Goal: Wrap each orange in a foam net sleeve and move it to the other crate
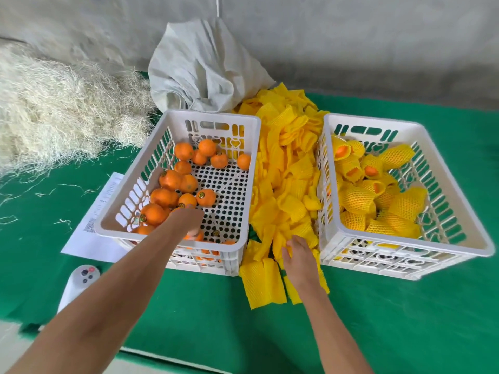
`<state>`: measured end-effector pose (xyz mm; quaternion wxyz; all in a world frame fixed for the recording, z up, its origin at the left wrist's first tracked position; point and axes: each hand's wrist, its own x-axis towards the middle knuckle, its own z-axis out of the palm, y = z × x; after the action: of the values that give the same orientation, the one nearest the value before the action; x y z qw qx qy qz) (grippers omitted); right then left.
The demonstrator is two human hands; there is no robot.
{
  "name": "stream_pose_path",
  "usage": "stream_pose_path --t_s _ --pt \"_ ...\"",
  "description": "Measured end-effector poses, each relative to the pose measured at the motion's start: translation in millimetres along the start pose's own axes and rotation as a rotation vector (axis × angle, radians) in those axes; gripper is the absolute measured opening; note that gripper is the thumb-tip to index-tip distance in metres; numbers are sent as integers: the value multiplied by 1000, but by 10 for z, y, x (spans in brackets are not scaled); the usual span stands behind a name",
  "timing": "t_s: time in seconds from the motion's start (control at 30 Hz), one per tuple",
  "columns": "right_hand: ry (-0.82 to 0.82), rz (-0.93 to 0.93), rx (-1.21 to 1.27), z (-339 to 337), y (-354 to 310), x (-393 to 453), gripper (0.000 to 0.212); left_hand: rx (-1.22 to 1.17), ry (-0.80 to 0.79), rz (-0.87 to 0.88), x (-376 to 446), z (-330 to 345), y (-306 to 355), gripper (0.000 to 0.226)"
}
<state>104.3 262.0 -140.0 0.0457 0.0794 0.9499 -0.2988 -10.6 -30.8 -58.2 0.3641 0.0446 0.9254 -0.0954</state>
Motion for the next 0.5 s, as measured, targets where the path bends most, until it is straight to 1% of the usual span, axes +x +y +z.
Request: stream_pose_path --t_s 0.07,0.13,0.23,0.3,0.37,0.43,0.5 --pt "5 -27 2 -15 25 -19 32 -18 8 0 1 0 11 57" --pt "23 -65 6 -6 43 -41 27 -13 4 -15 -2 9 18 56" --pt "82 -75 23 7 57 -56 22 22 18 -12 -15 -7 31 56" --pt "127 -77 30 6 58 -47 24 86 5 -10 4 -4 43 50" --pt "130 -80 -14 8 40 -24 29 119 -16 -28 19 5 42 47" --pt "102 -95 -111 37 32 -5 32 104 -9 -44 37 13 24 55" --pt "92 -105 -180 71 41 -1 30 39 55 -51 41 25 4 73"
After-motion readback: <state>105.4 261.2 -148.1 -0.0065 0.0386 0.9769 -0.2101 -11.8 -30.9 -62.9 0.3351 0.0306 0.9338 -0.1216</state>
